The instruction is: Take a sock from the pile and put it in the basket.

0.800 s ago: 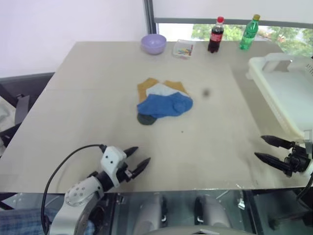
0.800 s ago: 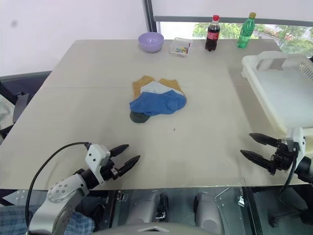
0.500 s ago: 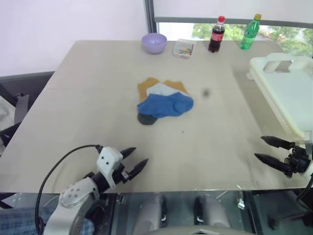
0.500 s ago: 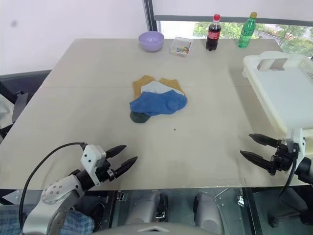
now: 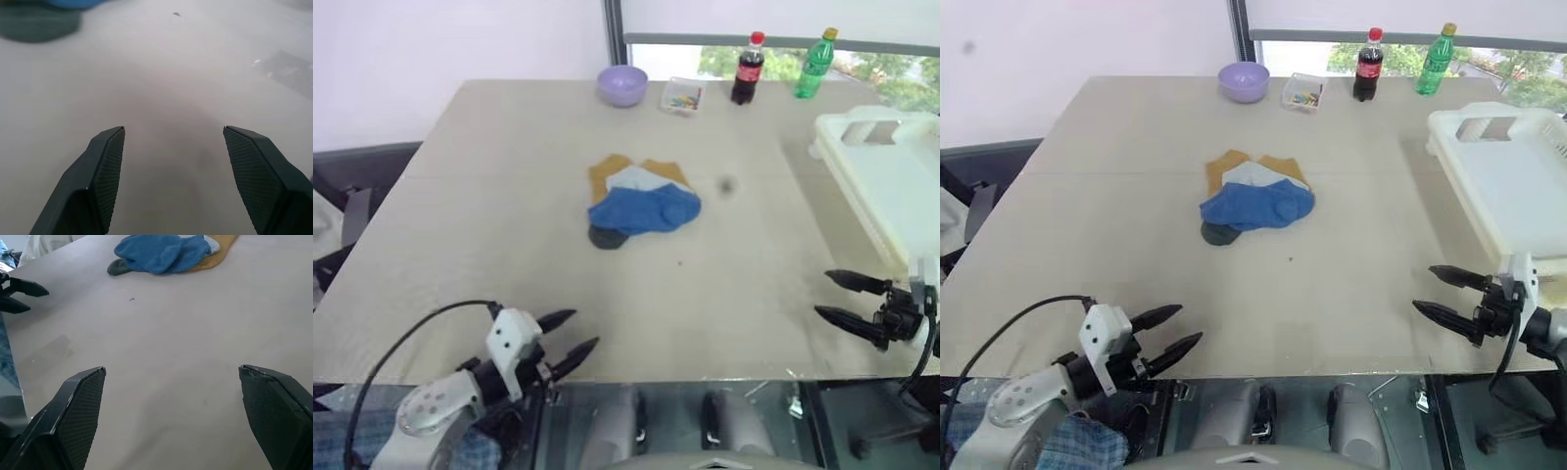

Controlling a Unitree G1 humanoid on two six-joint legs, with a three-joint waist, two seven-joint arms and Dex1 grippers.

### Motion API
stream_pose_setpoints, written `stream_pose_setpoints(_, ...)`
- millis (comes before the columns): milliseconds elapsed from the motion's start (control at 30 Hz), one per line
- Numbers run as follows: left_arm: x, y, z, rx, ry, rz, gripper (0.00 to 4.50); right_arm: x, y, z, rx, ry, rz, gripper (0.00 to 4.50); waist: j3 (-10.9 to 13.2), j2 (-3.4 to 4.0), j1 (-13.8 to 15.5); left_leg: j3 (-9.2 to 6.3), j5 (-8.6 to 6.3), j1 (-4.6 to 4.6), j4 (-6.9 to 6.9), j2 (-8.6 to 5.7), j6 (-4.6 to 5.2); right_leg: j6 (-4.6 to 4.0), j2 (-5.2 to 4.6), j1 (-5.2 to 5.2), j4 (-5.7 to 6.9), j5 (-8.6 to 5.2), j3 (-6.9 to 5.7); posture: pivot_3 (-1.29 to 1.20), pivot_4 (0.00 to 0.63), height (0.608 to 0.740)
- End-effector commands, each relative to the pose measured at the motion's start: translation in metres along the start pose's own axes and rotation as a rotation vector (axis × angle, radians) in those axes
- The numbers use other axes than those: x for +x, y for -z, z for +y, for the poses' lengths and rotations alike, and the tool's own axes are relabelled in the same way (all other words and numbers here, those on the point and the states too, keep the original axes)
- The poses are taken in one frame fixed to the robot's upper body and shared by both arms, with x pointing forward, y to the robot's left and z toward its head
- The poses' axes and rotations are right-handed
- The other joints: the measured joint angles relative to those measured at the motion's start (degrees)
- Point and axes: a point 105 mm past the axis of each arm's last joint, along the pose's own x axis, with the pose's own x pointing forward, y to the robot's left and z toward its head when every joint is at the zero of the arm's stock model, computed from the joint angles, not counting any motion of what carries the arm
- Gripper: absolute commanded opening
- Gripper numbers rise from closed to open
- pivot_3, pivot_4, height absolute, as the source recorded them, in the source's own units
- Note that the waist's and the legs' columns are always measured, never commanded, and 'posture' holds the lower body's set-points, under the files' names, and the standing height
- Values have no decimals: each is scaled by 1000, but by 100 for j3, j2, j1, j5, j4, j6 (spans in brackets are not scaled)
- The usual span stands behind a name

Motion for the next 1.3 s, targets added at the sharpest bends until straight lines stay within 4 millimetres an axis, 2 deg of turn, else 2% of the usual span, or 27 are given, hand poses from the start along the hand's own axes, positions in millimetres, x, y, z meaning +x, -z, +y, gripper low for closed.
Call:
stream_pose_setpoints(33,-3,-18,3,17,-2,-67,3448,18,-15,4,-31,-36,-44,4455,5,-3,-9,2,0,0,0,0,0,-1,0,0,0,0,2,0,150,733)
stream_pose_setpoints(167,-8,-24,5,-19,47,-90,3448,64,-37,17,-41,-86,-146,4455,17,-5,-46,7,2,0,-1,10,2,-18,9,-3,0,11,6,0,150,733)
stream_pose_setpoints(333,-20,-44,10,-109,140,-170,3448,142,-55,32,-29,-137,-202,4455,25,-2,-58,7,4,-2,-1,27,-6,-24,23,-11,2,14,-1,0,150,733)
stream_pose_setpoints(433,-28,-56,12,-115,194,-207,3448,181,-57,24,-87,-102,-154,4455,28,0,-57,14,9,-6,-1,24,-8,-26,37,-14,3,16,-1,0,150,733)
stream_pose_setpoints(533,-34,-65,17,-60,193,-207,3448,206,-59,6,-152,-27,-101,4455,28,-5,-15,19,29,-11,0,15,-18,-28,43,-14,0,17,1,0,150,733)
stream_pose_setpoints(700,-43,-78,40,64,76,-235,3448,239,-53,0,-149,2,-17,4455,31,-8,-146,33,36,-25,0,23,-29,-27,65,-26,-1,18,10,0,150,733)
stream_pose_setpoints(800,-49,-81,49,87,12,-251,3448,246,-53,0,-143,-7,-12,4455,31,-8,-179,27,43,-22,-1,35,-43,-22,84,-25,5,22,10,0,150,733)
stream_pose_setpoints(1000,-61,-70,53,78,-40,-221,3448,257,-50,4,-111,-36,-8,4455,31,-7,-224,32,42,-22,-2,43,-47,-7,90,-31,7,32,18,0,150,733)
stream_pose_setpoints(1100,-66,-67,55,84,-70,-213,3448,261,-54,7,-62,-51,-36,3617,31,-8,-241,31,43,-19,-2,44,-50,-10,90,-31,13,33,19,0,150,733)
stream_pose_setpoints(1233,-70,-65,55,77,-79,-207,3448,264,-59,12,-32,-75,-58,1897,31,-8,-286,31,45,-15,-2,47,-55,-21,90,-32,18,38,20,0,150,733)
stream_pose_setpoints(1300,-70,-63,55,79,-77,-200,3448,267,-57,14,-43,-83,-49,876,31,-8,-298,30,47,-13,-2,47,-58,-23,90,-32,23,39,21,0,150,733)
